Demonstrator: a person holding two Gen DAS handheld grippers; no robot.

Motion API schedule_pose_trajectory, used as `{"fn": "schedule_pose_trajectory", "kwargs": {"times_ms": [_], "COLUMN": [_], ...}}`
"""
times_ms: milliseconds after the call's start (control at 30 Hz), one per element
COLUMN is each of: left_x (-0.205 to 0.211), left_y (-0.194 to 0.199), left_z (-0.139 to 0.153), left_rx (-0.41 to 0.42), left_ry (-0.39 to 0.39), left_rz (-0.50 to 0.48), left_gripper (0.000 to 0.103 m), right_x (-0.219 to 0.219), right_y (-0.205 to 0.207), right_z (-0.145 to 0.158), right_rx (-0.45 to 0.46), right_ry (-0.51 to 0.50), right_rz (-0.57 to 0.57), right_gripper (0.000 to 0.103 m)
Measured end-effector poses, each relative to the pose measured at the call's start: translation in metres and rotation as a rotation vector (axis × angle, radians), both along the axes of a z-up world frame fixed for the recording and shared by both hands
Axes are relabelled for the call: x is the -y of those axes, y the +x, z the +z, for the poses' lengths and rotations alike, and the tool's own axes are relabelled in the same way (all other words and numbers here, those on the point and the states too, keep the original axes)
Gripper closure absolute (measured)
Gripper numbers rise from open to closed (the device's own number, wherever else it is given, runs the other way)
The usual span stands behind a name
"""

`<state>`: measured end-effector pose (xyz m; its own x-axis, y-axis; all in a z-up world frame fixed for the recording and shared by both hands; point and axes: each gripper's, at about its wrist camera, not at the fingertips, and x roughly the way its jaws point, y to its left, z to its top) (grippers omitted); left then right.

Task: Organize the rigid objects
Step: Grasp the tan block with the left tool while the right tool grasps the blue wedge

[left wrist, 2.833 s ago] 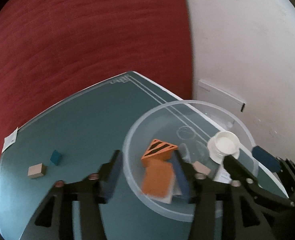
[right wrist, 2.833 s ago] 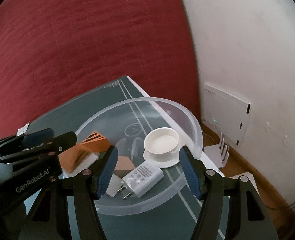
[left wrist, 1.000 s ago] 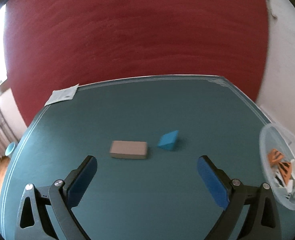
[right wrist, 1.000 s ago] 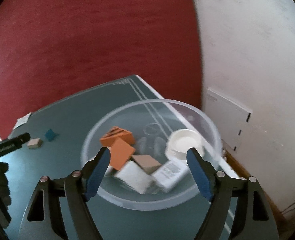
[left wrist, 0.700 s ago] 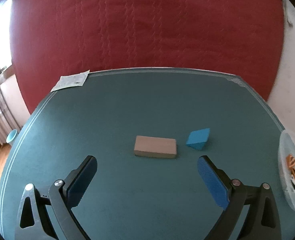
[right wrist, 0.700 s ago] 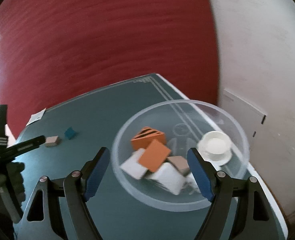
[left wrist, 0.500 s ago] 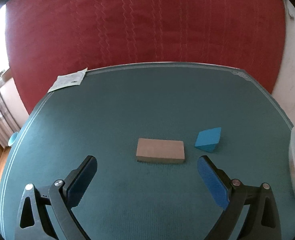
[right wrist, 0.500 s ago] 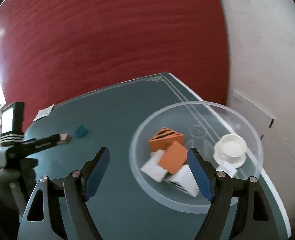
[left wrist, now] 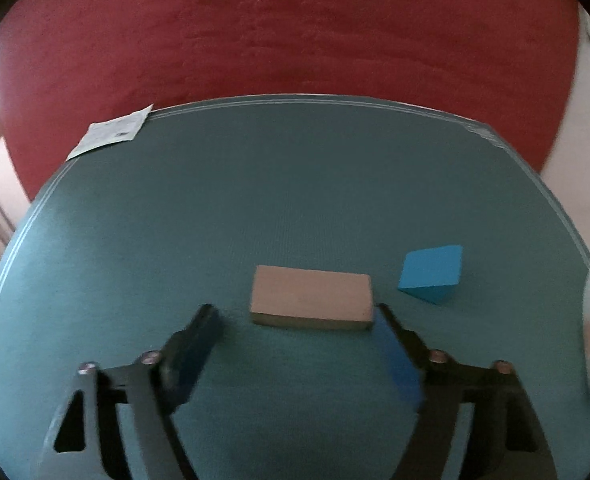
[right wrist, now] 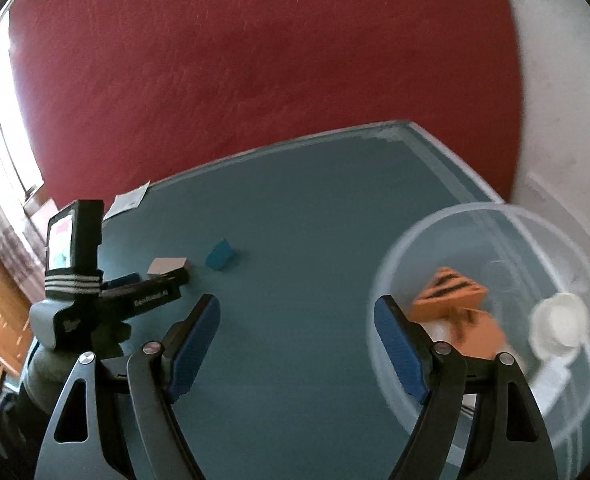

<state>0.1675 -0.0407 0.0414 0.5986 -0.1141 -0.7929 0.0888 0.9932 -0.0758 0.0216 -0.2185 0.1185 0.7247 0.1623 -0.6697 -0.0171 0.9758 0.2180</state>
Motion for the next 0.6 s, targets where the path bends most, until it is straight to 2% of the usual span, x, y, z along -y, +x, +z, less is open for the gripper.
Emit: {"fn": "schedule_pose_trajectory", "kwargs": {"times_ms": [33, 300, 433, 600], "left_x": [0.0, -0.024, -0.031, -0.035], "left_y": [-0.002, -0.007, -0.008, -0.011], "left_z": [0.001, 0.006, 0.008, 0.008], "left_rx": [0.007, 0.03, 0.053, 0.054], "left_ry": [-0.004, -0.123, -0.103, -0.089], "left_rz": [-0.007, 0.029, 0.065, 0.101], "left_gripper": [0.04, 0.04, 0.04, 0.04], "right_x": [-0.006, -0.04, -0.058, -0.074], "right_y": [0.01, 0.059, 0.086, 0.108], "right_z": [-0.005, -0.033, -0.046, -0.053], "right_rx": [-0.02, -0.093, -0.115, -0.109], "right_ry": [0.007, -0.025, -0.064, -0.119], "right_rz": [0.013, 0.098, 0.148, 0.184], "right_gripper": [0.023, 0.023, 0.023, 0.028]}}
